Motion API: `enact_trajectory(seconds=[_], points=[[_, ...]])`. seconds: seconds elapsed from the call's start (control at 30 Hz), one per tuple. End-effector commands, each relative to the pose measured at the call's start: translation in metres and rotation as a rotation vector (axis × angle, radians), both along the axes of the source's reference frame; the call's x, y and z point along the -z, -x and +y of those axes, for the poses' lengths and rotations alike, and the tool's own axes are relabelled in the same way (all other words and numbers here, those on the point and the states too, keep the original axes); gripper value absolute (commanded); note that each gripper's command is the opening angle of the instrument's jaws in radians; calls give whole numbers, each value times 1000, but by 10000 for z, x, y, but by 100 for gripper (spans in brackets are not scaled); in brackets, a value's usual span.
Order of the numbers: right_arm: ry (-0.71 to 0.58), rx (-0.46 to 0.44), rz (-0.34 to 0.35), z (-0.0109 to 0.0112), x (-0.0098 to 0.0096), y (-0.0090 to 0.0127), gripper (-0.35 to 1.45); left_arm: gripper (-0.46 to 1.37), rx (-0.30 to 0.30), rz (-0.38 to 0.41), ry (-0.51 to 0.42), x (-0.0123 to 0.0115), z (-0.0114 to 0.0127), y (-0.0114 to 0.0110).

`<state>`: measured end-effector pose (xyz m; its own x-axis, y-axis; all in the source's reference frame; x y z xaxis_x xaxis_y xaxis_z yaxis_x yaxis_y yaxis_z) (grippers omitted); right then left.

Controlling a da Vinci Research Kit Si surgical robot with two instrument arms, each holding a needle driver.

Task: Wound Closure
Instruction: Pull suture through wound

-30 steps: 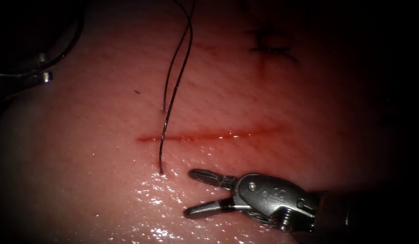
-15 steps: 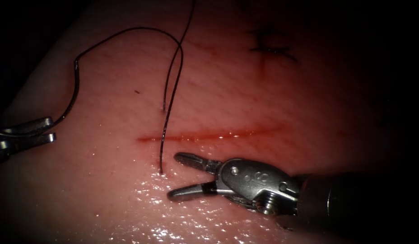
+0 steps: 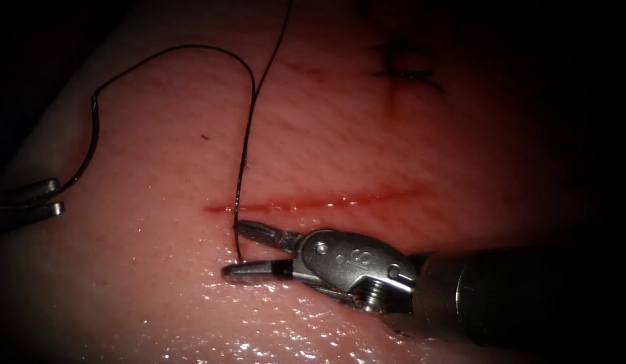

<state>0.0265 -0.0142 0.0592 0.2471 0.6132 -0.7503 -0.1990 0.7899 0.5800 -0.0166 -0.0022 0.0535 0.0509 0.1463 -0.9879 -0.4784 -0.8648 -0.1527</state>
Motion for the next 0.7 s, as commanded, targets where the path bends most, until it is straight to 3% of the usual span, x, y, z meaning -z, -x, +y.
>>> enact_trajectory(seconds=[0.03, 0.33, 0.7], points=[[1, 3, 3, -2, -1, 0, -35, -35, -9, -1, 0, 0, 0, -1], [-8, 74, 18, -10, 0, 1, -35, -35, -3, -6, -8, 2, 4, -4], [3, 127, 16, -26, 23, 3, -35, -35, 5, -14, -19, 4, 12, -10]])
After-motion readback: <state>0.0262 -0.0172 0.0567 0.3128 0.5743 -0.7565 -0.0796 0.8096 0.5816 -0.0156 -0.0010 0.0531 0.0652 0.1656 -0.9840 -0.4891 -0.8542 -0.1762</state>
